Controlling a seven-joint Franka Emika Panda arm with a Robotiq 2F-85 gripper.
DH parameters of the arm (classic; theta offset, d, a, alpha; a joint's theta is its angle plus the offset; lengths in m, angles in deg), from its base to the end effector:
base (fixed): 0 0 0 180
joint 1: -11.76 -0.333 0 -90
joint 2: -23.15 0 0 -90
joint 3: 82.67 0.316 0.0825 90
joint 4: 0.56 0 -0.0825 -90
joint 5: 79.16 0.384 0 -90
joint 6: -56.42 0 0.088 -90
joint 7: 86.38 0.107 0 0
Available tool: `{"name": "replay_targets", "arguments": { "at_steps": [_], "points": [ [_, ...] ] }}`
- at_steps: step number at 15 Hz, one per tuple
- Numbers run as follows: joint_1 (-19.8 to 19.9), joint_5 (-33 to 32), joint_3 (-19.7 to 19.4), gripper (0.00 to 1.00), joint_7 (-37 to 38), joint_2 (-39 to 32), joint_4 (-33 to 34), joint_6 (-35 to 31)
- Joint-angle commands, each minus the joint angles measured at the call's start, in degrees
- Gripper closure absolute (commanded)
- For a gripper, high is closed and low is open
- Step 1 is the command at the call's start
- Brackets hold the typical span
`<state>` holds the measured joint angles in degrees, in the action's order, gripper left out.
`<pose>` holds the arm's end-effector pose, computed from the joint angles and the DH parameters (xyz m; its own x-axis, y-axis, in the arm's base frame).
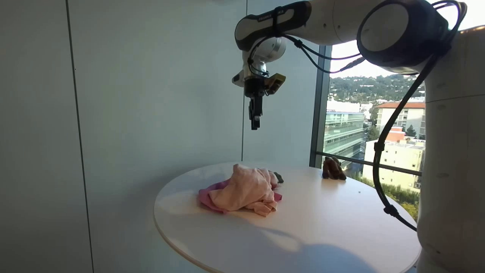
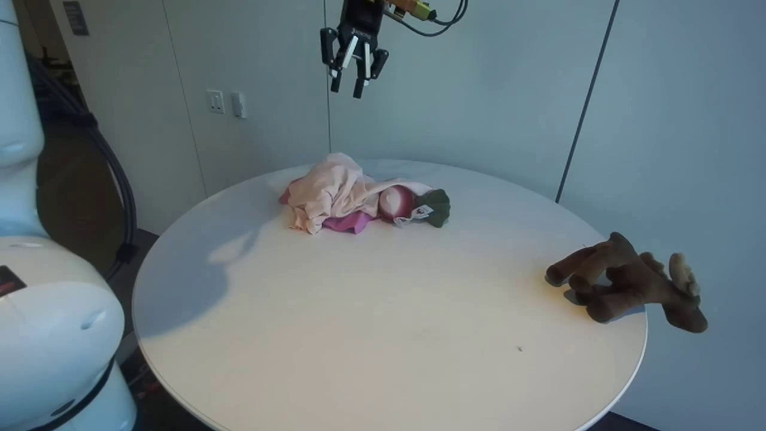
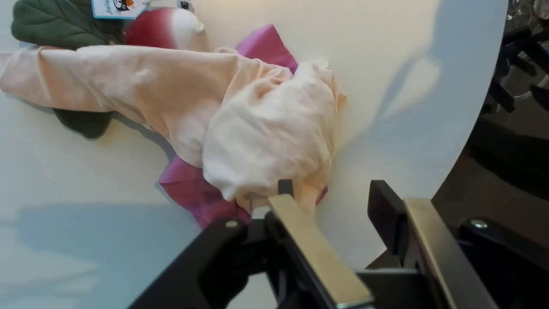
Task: Move the items on the table to the left
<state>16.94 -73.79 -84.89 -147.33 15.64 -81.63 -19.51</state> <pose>0.5643 -0.0599 0.6044 0.5811 0.8134 -0.0284 0.7873 -0.5706 -0.2335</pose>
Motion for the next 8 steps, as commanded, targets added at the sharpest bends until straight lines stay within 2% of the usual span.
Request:
{"name": "replay_targets", "arguments": {
  "at_steps": [1, 2, 3, 8],
  "points": [
    [1.46, 0.25, -1.4, 0.17, 3.13, 0.56, 0.84, -3.87],
    [1.91, -0.27, -2.02, 0.09, 4.74, 0.99, 0.38, -6.41],
    [2.8, -0.73, -2.84, 0.02, 4.9, -1.04, 3.44, -7.59],
    [9.13, -0.07, -9.34, 0.0, 5.73, -1.05, -0.57, -18.7]
  ]
}}
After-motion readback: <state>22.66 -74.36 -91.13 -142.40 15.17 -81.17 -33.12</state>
